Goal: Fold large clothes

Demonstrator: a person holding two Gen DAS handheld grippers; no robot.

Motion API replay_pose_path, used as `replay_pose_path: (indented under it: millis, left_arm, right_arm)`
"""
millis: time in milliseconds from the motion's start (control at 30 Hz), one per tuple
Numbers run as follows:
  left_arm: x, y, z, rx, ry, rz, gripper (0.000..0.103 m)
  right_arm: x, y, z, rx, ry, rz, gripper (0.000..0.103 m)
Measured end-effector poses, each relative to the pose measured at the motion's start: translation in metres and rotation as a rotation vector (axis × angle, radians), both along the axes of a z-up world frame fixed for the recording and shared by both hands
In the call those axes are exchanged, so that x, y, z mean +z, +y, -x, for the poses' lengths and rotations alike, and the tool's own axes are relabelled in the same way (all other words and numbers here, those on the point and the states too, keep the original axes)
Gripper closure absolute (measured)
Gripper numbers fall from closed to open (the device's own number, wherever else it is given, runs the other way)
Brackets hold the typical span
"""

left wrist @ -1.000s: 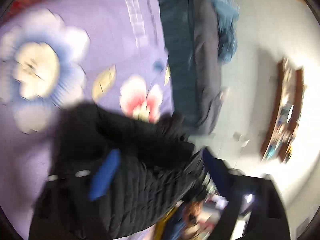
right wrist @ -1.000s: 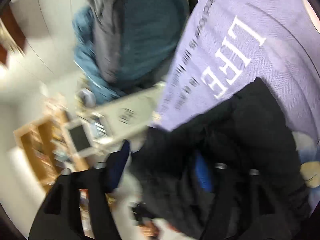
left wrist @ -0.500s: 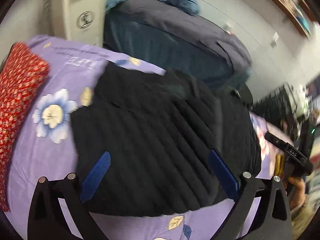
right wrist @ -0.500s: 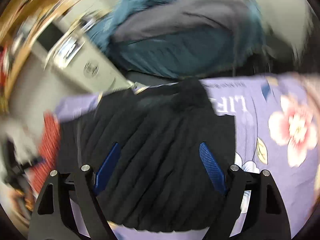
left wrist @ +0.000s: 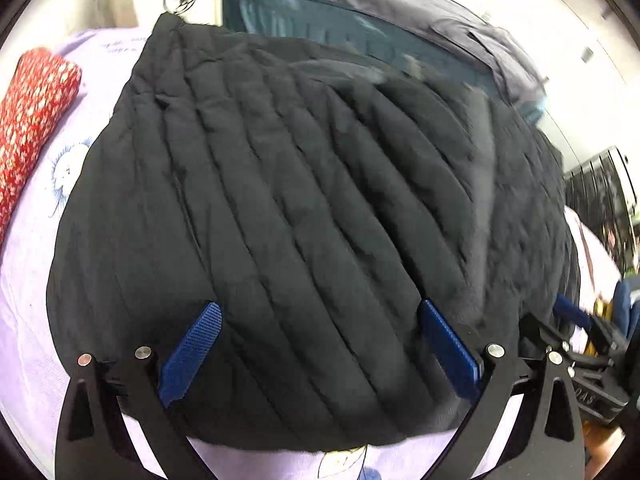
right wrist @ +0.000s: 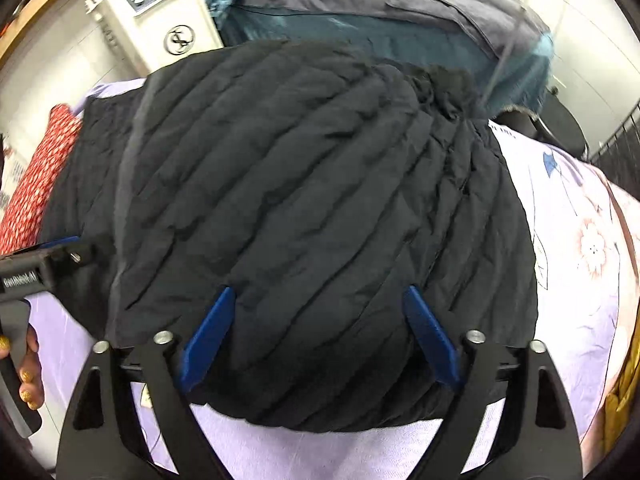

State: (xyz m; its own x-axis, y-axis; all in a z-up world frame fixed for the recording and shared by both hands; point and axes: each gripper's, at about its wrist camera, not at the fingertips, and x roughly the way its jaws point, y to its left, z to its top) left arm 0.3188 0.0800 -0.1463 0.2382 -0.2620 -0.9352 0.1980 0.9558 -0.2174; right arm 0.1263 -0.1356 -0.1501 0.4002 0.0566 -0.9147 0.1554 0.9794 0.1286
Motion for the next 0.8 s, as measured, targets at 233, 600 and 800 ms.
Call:
replay_pose_path:
  millis: [233,600,800]
  left_arm:
    - [-0.031,-0.006,-0.021,0.047,0.097,-0.043,0.005]
    - [-0.041,-0.025,-0.021,0.037,0.06,-0.116,0.004]
    - [-0.041,-0.034,-0.017,0.014,0.03,-0.125,0.004]
  right_arm:
    - [-0.026,-0.007,-0.016,-0.056,0.084,-0.028,0.006]
    - [-0.04,0.005,-0.022,-0.058,0.077,0.015,0.004]
    - [-0.038,0.01,-0.022,-0.05,0.079,0.005,0.004]
